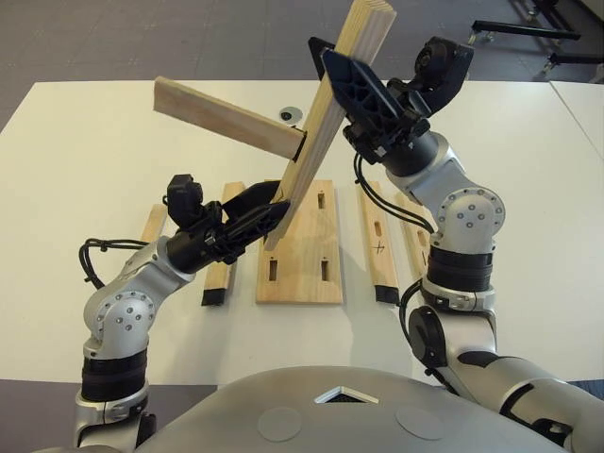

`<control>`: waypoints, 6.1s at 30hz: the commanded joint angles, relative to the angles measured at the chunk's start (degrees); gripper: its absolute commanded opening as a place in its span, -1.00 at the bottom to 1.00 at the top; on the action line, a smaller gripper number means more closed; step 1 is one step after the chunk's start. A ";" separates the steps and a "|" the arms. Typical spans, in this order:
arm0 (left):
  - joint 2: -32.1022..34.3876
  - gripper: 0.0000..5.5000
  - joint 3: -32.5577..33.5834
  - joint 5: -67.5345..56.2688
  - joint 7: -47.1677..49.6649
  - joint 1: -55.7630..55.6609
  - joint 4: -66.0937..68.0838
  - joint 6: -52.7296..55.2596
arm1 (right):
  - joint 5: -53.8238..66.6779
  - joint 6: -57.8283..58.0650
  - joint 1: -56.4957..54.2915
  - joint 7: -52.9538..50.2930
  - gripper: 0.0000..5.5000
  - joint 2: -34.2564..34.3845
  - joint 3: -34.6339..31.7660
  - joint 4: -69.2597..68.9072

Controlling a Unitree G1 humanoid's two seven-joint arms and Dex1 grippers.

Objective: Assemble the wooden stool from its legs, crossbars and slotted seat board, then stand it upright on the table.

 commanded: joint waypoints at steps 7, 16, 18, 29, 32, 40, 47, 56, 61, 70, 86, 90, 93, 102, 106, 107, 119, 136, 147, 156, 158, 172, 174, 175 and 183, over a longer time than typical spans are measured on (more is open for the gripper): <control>-6.44 0.38 -1.11 6.65 4.70 8.34 -0.24 -9.66 | -15.71 -14.06 -9.23 6.15 -0.25 -7.77 -1.55 13.91; -5.26 0.58 0.31 3.05 6.27 9.59 -1.78 -9.49 | -31.88 -28.76 -8.61 15.81 -0.25 -8.86 4.93 21.86; -2.59 0.59 2.50 0.61 7.22 8.27 -2.03 -7.33 | -32.78 -30.33 -6.03 15.57 -0.25 -8.61 5.09 19.09; 8.37 0.59 10.22 -7.17 10.87 -2.46 4.93 1.56 | -40.41 -42.68 3.64 15.64 -0.25 -5.81 9.75 16.27; 9.76 0.59 10.95 -6.78 9.90 -5.05 7.56 2.08 | -42.46 -46.61 1.93 17.30 -0.25 -6.87 9.65 19.95; 9.72 0.59 10.79 -5.15 8.61 -6.29 8.85 2.10 | -40.00 -47.42 -2.48 23.88 -0.25 -10.00 7.02 28.57; 10.79 0.59 11.70 -5.18 7.69 -6.43 9.60 3.10 | -36.32 -41.40 0.75 27.54 -0.25 -10.50 6.60 27.92; 9.66 0.59 11.49 -4.55 7.82 -4.62 8.82 2.52 | -35.33 -38.00 5.69 29.27 -0.25 -11.52 7.33 27.58; 9.82 0.59 11.67 -4.37 7.04 -4.46 9.03 2.75 | -37.06 -36.68 7.63 32.62 -0.25 -14.71 9.31 29.38; 8.30 0.59 11.33 -2.67 6.40 -4.24 8.92 1.47 | -40.32 -32.48 6.08 36.30 -0.25 -22.48 12.20 35.57; 6.89 0.59 11.09 -0.83 6.19 -4.68 9.35 0.92 | -38.82 -23.41 -0.02 36.39 0.30 -25.44 12.25 35.91; 6.43 0.59 10.66 -0.33 5.81 -4.59 9.65 0.78 | -37.81 -23.26 -0.43 34.60 0.54 -25.38 8.43 33.50; 6.12 0.59 10.77 -0.19 5.79 -3.88 9.22 0.55 | -36.60 -22.39 -0.25 34.04 0.75 -26.22 5.93 31.07; 5.60 0.59 11.61 0.26 6.11 -2.78 8.68 -0.08 | -34.97 -20.54 2.49 31.80 0.96 -29.82 0.17 26.29; 4.86 0.59 12.58 2.44 8.83 -1.18 6.53 -2.20 | -34.11 -17.57 11.37 31.35 0.96 -31.93 -0.69 19.51; 4.17 0.59 12.17 3.45 10.09 -0.52 5.35 -2.96 | -34.07 -17.23 13.08 30.86 0.96 -32.03 -0.89 18.32; -7.26 0.59 10.34 28.97 29.78 8.38 -1.17 -21.28 | -41.42 -7.17 27.45 -11.41 0.96 -24.87 -5.15 -7.92; -11.33 0.59 2.34 36.57 32.62 13.40 -7.29 -26.94 | -50.23 18.70 42.69 -26.23 0.96 -31.00 0.17 -23.21; -10.23 0.59 1.91 36.56 31.78 12.49 -6.78 -26.30 | -51.64 21.97 42.69 -27.15 0.25 -32.98 3.95 -21.54; -9.04 0.59 1.92 36.46 31.54 11.38 -6.45 -25.51 | -53.02 21.10 42.02 -30.08 -0.23 -29.90 3.88 -17.85; -8.71 0.59 1.96 36.36 31.44 11.00 -6.33 -25.28 | -53.48 20.29 41.58 -30.64 -0.24 -29.22 3.92 -17.02; -4.83 0.59 5.26 29.97 28.05 3.60 -4.70 -22.50 | -45.33 -9.26 13.31 -20.30 -0.25 -21.69 -7.75 8.22; -3.46 0.59 6.75 24.40 25.22 1.50 -5.02 -21.05 | -43.03 -12.94 10.37 -16.86 -0.25 -22.01 -9.11 8.57; -2.52 0.59 7.45 21.45 23.71 0.55 -5.17 -20.20 | -41.97 -14.60 8.71 -15.44 -0.25 -22.30 -9.87 8.70; 5.33 0.59 11.90 -1.50 15.53 -4.21 -8.38 -12.41 | -27.03 -13.69 -7.93 -7.96 -0.25 -23.81 -11.94 1.03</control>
